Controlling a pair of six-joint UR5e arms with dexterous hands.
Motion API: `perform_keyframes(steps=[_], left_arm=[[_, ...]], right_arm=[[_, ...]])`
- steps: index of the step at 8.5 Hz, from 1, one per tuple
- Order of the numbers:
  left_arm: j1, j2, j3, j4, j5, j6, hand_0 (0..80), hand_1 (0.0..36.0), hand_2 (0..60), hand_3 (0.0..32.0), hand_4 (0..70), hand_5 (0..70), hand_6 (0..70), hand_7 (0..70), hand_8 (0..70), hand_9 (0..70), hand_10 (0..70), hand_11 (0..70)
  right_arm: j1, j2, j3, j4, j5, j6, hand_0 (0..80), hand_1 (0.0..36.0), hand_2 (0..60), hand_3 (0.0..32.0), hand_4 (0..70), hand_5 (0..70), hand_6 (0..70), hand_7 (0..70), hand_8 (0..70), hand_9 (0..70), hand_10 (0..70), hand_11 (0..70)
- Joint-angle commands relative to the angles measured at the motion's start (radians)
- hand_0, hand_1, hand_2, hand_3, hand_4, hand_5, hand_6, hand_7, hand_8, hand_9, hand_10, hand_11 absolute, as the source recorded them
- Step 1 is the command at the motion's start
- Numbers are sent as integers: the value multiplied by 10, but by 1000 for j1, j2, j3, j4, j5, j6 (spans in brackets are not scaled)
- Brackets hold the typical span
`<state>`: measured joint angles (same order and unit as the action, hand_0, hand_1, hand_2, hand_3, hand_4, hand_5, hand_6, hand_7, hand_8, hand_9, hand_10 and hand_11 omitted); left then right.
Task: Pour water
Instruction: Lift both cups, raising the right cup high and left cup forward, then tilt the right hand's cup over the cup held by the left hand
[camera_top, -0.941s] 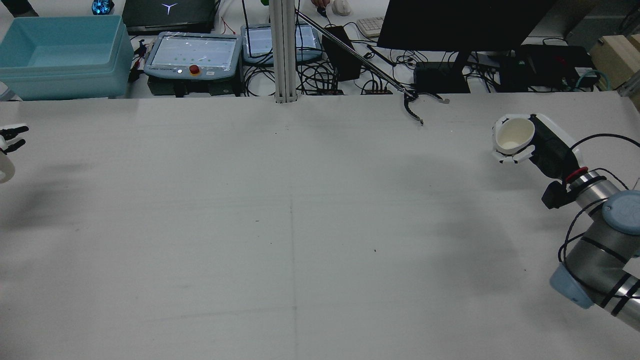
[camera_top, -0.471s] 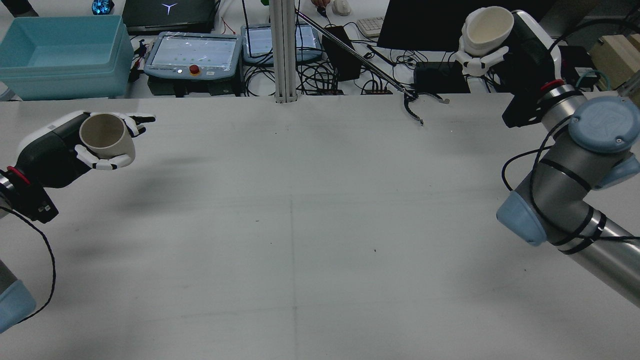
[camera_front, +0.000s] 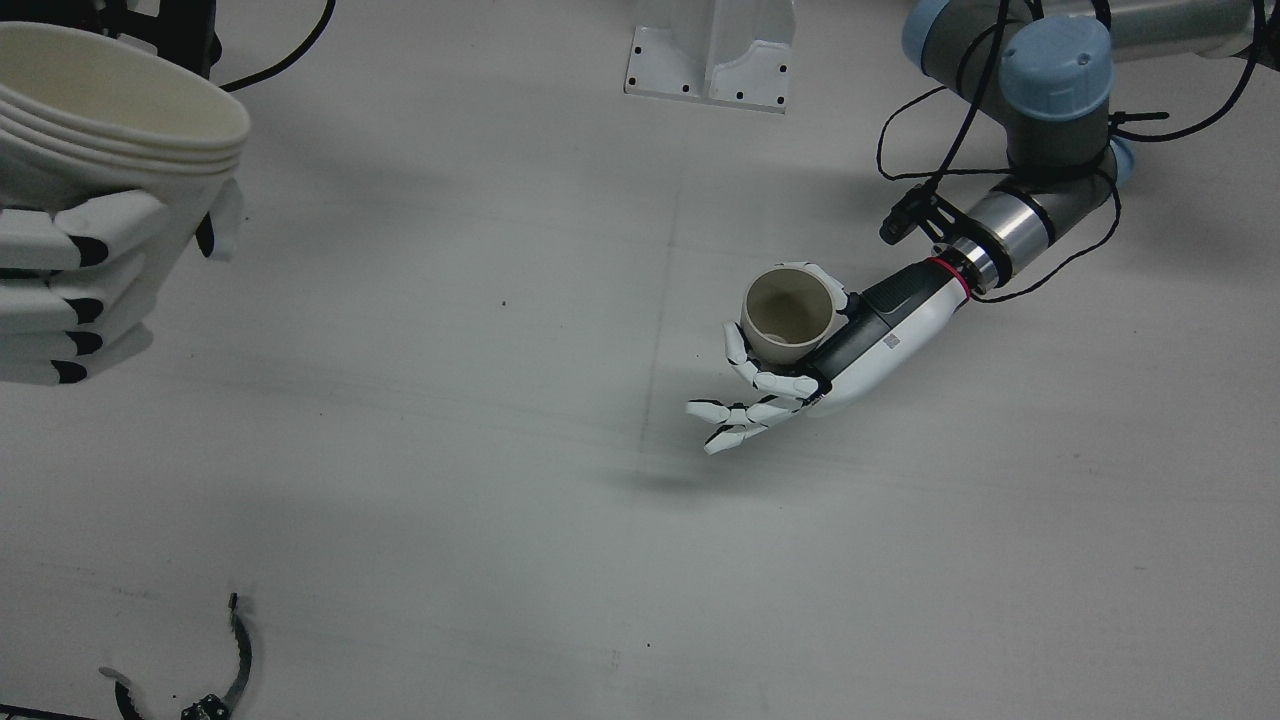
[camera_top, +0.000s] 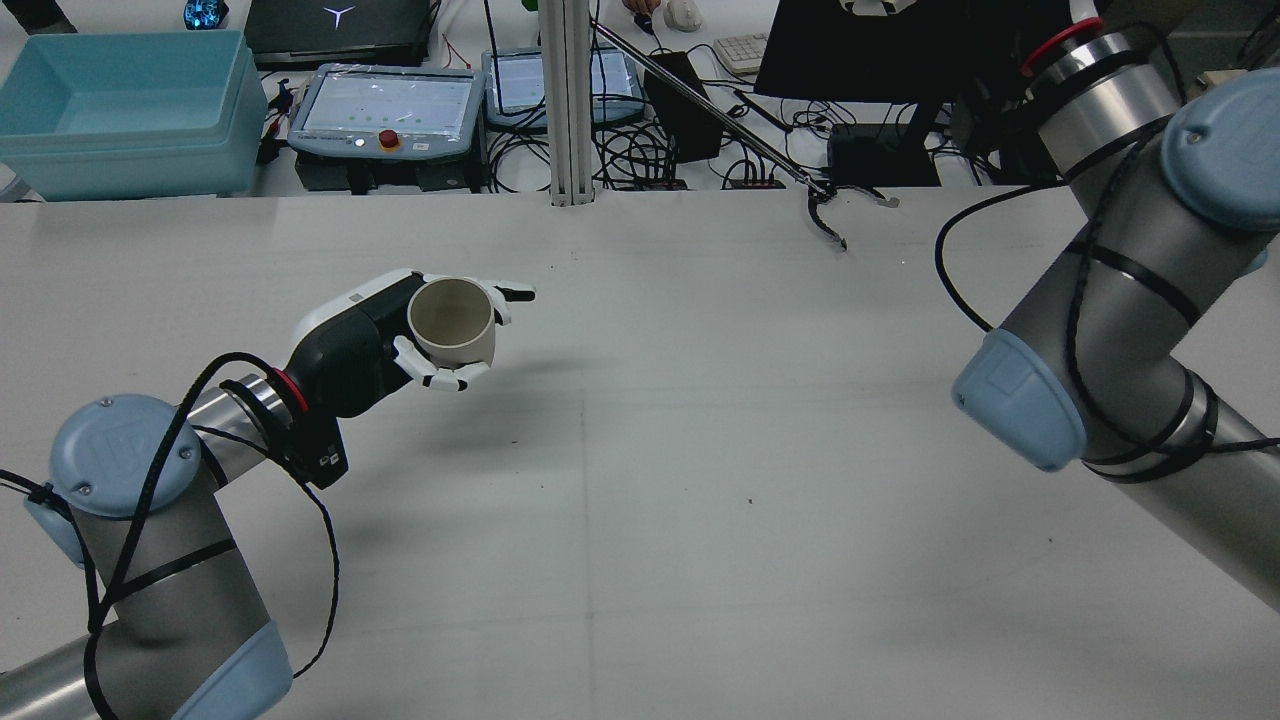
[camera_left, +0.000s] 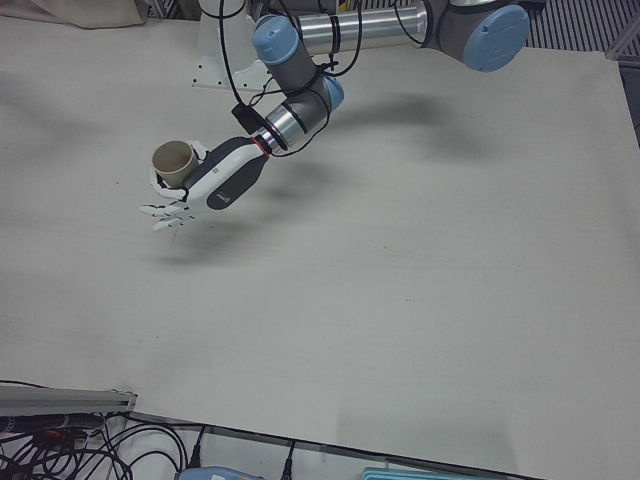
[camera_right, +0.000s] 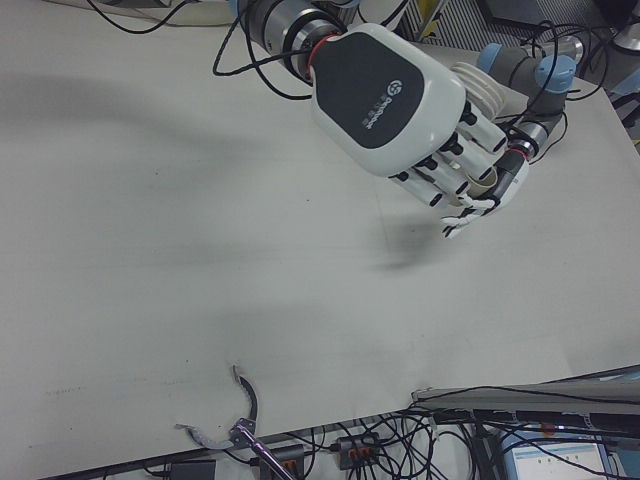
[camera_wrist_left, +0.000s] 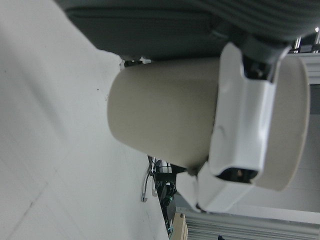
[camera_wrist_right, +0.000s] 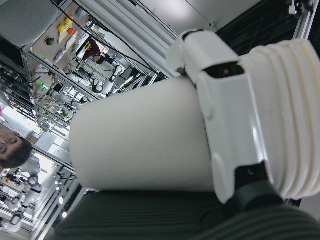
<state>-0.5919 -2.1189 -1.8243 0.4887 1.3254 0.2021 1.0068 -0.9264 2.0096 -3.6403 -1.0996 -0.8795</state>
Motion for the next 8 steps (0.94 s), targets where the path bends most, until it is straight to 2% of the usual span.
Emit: perform_keyframes(steps=[1, 2, 3, 4, 6, 7, 8], left_arm=[[50, -133, 29, 60, -35, -4, 800, 360, 600, 0, 700, 700, 251, 201, 98, 84, 66, 123], [50, -166, 45, 62, -37, -4, 800, 360, 600, 0, 700, 700, 253, 201, 98, 84, 66, 122], [50, -182, 48, 68, -37, -4, 800, 360, 600, 0, 700, 700, 257, 204, 98, 84, 65, 122], [50, -182, 48, 68, -37, -6, 800, 360, 600, 0, 700, 700, 265, 207, 99, 84, 65, 120], [50, -168, 49, 61, -38, -6, 800, 360, 600, 0, 700, 700, 268, 207, 100, 84, 64, 120], [50, -158, 53, 51, -37, -13, 800, 360, 600, 0, 700, 700, 267, 205, 99, 84, 65, 120], [50, -114, 54, 50, -37, -67, 800, 360, 600, 0, 700, 700, 263, 202, 98, 83, 66, 120]], right_arm=[[-236, 26, 41, 2, 97, -521, 800, 360, 600, 0, 700, 700, 700, 700, 497, 634, 361, 536], [-340, 18, 40, 5, 169, -639, 800, 360, 600, 0, 700, 700, 700, 700, 474, 602, 344, 513], [-412, 20, 40, 14, 209, -741, 800, 360, 600, 0, 700, 700, 700, 700, 443, 563, 328, 494], [-436, 17, 41, 22, 234, -757, 800, 360, 600, 0, 700, 700, 697, 700, 428, 544, 321, 488], [-412, -11, 130, 25, 237, -747, 800, 360, 600, 0, 700, 700, 678, 700, 417, 530, 317, 483], [-365, -61, 190, 48, 262, -709, 800, 360, 600, 0, 700, 700, 672, 700, 414, 525, 329, 498], [-322, -172, 230, 83, 300, -541, 800, 360, 600, 0, 700, 700, 673, 700, 416, 525, 341, 512]])
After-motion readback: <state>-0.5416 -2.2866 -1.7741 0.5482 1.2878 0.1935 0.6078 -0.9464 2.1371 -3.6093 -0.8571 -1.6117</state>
